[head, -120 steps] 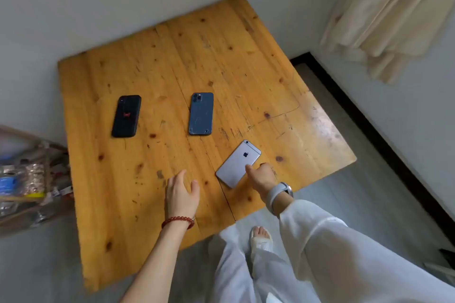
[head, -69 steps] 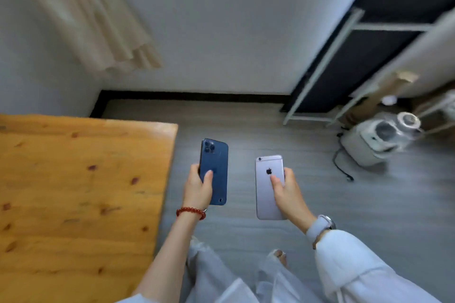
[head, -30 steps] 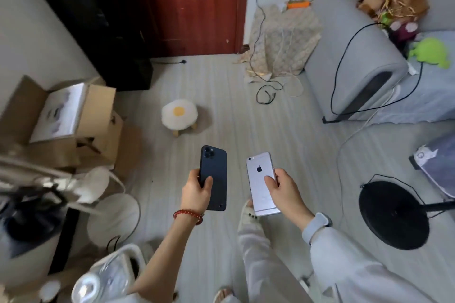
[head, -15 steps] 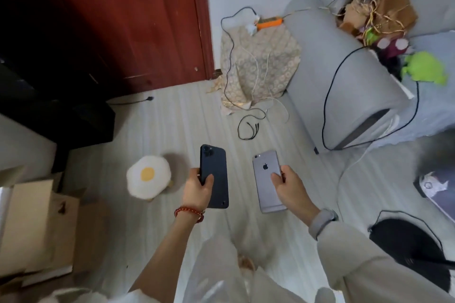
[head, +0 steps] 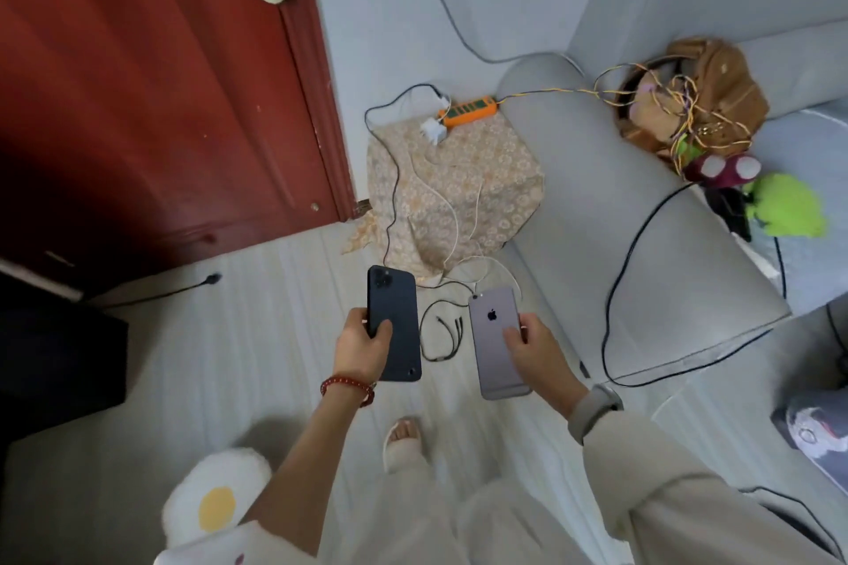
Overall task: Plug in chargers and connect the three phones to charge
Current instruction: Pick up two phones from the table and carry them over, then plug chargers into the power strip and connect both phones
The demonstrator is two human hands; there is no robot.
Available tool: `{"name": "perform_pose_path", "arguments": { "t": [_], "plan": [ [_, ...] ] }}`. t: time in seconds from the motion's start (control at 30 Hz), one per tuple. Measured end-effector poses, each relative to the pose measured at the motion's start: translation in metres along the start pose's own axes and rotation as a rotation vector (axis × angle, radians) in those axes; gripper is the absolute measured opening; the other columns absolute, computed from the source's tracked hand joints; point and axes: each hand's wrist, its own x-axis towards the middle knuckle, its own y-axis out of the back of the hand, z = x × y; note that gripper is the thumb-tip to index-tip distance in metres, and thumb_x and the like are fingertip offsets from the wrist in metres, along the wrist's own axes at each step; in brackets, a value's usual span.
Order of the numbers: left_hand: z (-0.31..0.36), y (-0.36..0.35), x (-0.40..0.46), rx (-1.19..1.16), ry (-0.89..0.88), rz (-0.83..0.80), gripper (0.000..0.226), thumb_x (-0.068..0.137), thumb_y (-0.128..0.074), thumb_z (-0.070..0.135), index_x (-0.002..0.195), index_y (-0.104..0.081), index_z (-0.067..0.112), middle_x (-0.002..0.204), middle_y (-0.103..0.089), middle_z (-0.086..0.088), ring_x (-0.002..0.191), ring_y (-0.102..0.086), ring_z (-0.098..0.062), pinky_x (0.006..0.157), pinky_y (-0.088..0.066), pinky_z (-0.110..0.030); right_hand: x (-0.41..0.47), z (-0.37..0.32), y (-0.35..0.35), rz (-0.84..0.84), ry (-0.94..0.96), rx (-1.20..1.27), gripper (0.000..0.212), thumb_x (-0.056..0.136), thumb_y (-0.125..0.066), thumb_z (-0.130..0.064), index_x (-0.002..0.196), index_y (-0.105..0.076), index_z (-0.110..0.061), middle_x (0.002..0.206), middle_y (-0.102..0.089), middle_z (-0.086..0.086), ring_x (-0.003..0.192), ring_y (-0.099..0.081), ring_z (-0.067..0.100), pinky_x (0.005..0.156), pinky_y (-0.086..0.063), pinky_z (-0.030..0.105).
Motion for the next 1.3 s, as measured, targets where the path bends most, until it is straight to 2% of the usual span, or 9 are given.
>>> {"name": "perform_pose_path", "arguments": {
  "t": [0.13,0.37,0.67,0.83,0.93,1.03,1.13,1.2,1.3],
  "plan": [
    [0.053,-0.008,0.077,0.022,-0.01,-0.051,0.025,0.088,-0.051,0.018,0.107,-0.047,0.002,0.096,-0.055,-0.009,0.077,-0.051,-0.022,0.06,-0.042,-0.026,0.068,-0.033,0.019,0.027,-0.005,-0.027,0.002,0.091,-0.044,-0.014,0.09,-0.045,-0.012,0.079,-0.051,0.002,0.076,-0.047,0.022,0.059,-0.03,0.028],
    [0.117,-0.069,0.189,-0.017,0.043,-0.085,0.028,0.088,-0.051,0.018,0.109,-0.046,0.002,0.11,-0.06,-0.019,0.082,-0.052,-0.026,0.068,-0.044,-0.033,0.215,-0.051,0.064,0.023,-0.02,-0.07,0.019,0.091,-0.044,-0.016,0.103,-0.051,-0.003,0.089,-0.051,0.006,0.08,-0.048,0.022,0.064,-0.032,0.028],
    [0.189,-0.213,0.327,-0.111,0.321,-0.087,0.025,0.088,-0.048,0.013,0.109,-0.043,0.0,0.11,-0.058,-0.022,0.082,-0.054,-0.029,0.071,-0.05,-0.041,0.443,-0.04,0.131,-0.203,-0.15,-0.188,0.024,0.093,-0.036,-0.011,0.115,-0.04,-0.001,0.101,-0.054,0.017,0.088,-0.053,0.034,0.069,-0.038,0.034],
    [0.202,-0.298,0.401,-0.127,0.434,-0.107,0.022,0.09,-0.044,0.013,0.109,-0.042,0.002,0.099,-0.058,-0.018,0.077,-0.054,-0.029,0.059,-0.045,-0.034,0.549,-0.024,0.137,-0.297,-0.206,-0.349,0.026,0.093,-0.033,-0.006,0.118,-0.035,0.001,0.075,-0.046,0.009,0.068,-0.046,0.027,0.055,-0.034,0.03],
    [0.194,-0.338,0.44,-0.119,0.475,-0.077,0.024,0.091,-0.043,0.011,0.112,-0.042,0.0,0.089,-0.056,-0.012,0.073,-0.053,-0.028,0.062,-0.046,-0.035,0.593,-0.009,0.123,-0.272,-0.203,-0.407,0.033,0.09,-0.035,-0.005,0.123,-0.034,-0.003,0.067,-0.036,0.0,0.077,-0.044,0.025,0.068,-0.038,0.034],
    [0.179,-0.365,0.477,-0.065,0.493,-0.018,0.025,0.09,-0.04,0.006,0.115,-0.042,0.0,0.085,-0.053,-0.011,0.07,-0.051,-0.027,0.061,-0.042,-0.031,0.631,0.009,0.102,-0.287,-0.182,-0.426,0.031,0.087,-0.037,-0.003,0.114,-0.034,-0.018,0.065,-0.028,-0.006,0.061,-0.041,0.018,0.069,-0.04,0.036],
    [0.168,-0.381,0.504,-0.058,0.508,0.019,0.025,0.091,-0.038,0.007,0.116,-0.04,0.002,0.078,-0.049,-0.004,0.058,-0.046,-0.016,0.049,-0.034,-0.026,0.662,0.018,0.086,-0.323,-0.122,-0.44,0.025,0.085,-0.037,0.002,0.102,-0.032,-0.016,0.076,-0.044,0.002,0.072,-0.049,0.027,0.064,-0.037,0.034],
    [0.164,-0.389,0.519,-0.072,0.52,0.04,0.025,0.091,-0.038,0.008,0.116,-0.04,0.003,0.083,-0.05,-0.007,0.058,-0.044,-0.011,0.05,-0.033,-0.025,0.678,0.021,0.078,-0.294,-0.09,-0.426,0.028,0.085,-0.038,0.003,0.112,-0.037,-0.004,0.103,-0.057,0.015,0.093,-0.055,0.037,0.069,-0.039,0.034],
    [0.163,-0.399,0.535,-0.092,0.526,0.037,0.025,0.091,-0.037,0.005,0.115,-0.04,0.002,0.097,-0.057,-0.018,0.062,-0.047,-0.019,0.056,-0.036,-0.029,0.689,0.023,0.072,-0.278,-0.055,-0.475,0.029,0.087,-0.039,-0.002,0.116,-0.037,-0.002,0.115,-0.058,0.021,0.1,-0.055,0.042,0.07,-0.041,0.036]
  ]
}}
